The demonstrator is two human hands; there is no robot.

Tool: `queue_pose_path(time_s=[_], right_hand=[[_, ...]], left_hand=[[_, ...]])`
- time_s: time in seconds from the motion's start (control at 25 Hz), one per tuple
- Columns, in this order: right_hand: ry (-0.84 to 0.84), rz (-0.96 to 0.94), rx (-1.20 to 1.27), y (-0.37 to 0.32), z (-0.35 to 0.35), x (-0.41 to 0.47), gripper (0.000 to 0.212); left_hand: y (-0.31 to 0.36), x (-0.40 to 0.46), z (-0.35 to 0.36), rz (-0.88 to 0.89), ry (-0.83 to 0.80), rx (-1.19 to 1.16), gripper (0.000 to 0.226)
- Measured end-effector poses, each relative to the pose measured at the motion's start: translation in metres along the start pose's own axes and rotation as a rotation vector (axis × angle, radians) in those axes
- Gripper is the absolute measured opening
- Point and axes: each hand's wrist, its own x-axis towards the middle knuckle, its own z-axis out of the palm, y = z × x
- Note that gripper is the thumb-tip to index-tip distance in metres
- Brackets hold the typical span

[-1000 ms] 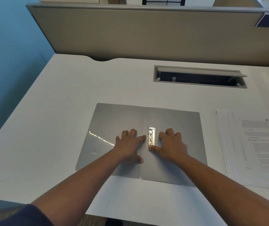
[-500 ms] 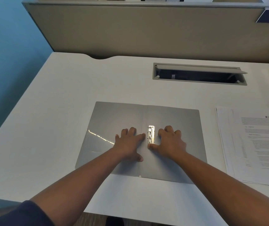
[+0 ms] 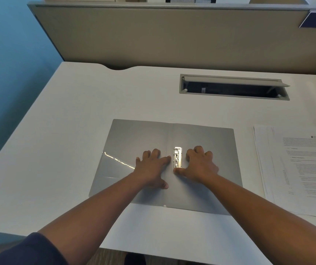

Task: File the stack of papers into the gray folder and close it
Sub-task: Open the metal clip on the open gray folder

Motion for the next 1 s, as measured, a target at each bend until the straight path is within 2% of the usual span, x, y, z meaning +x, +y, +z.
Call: queue_pose_path(time_s=[0.56,0.76,0.84,1.0], right_hand=[[0.018,-0.002,-0.047,-0.001,0.015,-0.002,0.069],[-0.029,-0.006,-0.021,0.003,0.005,0.004,0.079],[0.031,-0.084,-0.051,0.004,-0.001,0.006,0.074],[0.239,-0.475,0.043,0.009,-0.012,0.012,0.041]], left_hand=[[0.0,0.002,0.002,-0.013,0.007,-0.001,0.101],[0.002,0.001,0.002,-0.013,0.01,-0.009,0.099],[0.002,0.001,0.001,-0.016,0.014,-0.017,0.099],[0.001,0.001,0.002,-0.017,0.009,-0.018,0.099]])
